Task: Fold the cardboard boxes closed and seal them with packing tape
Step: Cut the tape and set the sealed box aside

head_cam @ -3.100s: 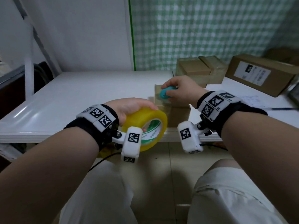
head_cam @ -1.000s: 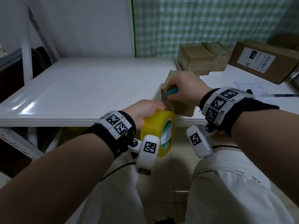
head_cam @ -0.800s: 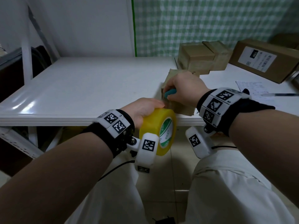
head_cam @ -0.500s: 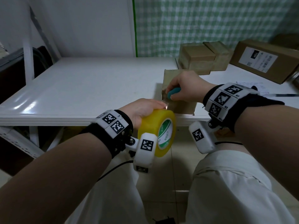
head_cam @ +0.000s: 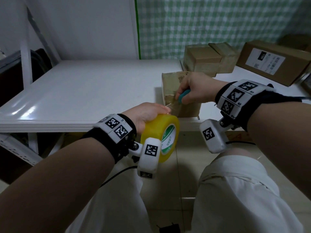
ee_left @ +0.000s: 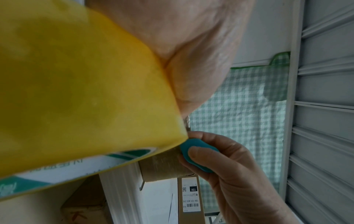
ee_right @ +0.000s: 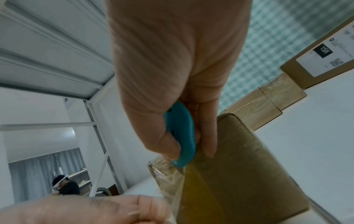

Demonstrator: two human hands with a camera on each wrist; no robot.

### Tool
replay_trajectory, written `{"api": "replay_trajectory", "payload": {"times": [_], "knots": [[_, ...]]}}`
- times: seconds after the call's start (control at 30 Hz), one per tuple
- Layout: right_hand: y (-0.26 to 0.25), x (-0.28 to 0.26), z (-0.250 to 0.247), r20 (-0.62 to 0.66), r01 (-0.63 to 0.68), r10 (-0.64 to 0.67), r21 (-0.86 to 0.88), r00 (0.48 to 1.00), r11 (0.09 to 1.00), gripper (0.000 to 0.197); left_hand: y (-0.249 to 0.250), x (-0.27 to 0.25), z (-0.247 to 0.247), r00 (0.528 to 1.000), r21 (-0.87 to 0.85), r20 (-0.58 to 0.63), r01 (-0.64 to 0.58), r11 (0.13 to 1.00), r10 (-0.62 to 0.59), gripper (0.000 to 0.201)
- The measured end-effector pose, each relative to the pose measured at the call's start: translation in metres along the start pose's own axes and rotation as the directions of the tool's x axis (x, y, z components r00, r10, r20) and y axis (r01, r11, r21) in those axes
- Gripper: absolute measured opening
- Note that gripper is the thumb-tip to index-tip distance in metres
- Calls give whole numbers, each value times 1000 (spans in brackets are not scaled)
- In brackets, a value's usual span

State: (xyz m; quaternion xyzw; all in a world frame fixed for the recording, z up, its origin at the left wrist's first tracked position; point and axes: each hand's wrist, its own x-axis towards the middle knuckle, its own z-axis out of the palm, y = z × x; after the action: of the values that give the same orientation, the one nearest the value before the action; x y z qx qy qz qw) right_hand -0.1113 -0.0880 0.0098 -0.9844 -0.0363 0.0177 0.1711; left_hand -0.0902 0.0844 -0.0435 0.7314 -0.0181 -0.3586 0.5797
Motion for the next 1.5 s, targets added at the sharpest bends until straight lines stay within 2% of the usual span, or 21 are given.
{"api": "replay_trajectory", "payload": {"times": [0.23, 0.43, 0.57, 0.7, 0.87, 1.3, 1.4, 1.5], "knots": [[-3, 3, 2, 2, 1, -1, -96, 1000, 995, 19, 2, 3, 1, 1000, 1, -1, 19, 1000, -19, 18], [-3, 4, 4, -33, 24, -24, 7, 999, 1000, 22, -2, 5, 1, 1000, 18, -16, 15, 1000, -15, 13], [-6, 4, 11, -31, 46, -49, -81, 998, 996, 24, -3, 4, 0, 1000, -1, -7, 8, 1000, -8, 11], [-10, 4, 16, -53, 42, -51, -152, 997, 987, 24, -2, 3, -1, 1000, -4, -9, -5, 1000, 5, 24], [-16, 3, 16, -15, 49, -54, -247, 998, 968, 25, 2, 0, -2, 1000, 8, -11, -13, 1000, 13, 18], [-24, 5, 10, 81, 92, -69, -328, 994, 940, 22, 11, 2, -8, 999, 147, -32, 17, 989, -12, 27], [-25, 4, 9, 96, 108, -80, -332, 992, 937, 28, 13, 5, -9, 999, 184, -38, 29, 983, -23, 28], [-20, 3, 7, 129, 78, -36, -338, 991, 938, 41, 11, 8, -12, 998, 278, -53, 52, 959, -39, 28]]}}
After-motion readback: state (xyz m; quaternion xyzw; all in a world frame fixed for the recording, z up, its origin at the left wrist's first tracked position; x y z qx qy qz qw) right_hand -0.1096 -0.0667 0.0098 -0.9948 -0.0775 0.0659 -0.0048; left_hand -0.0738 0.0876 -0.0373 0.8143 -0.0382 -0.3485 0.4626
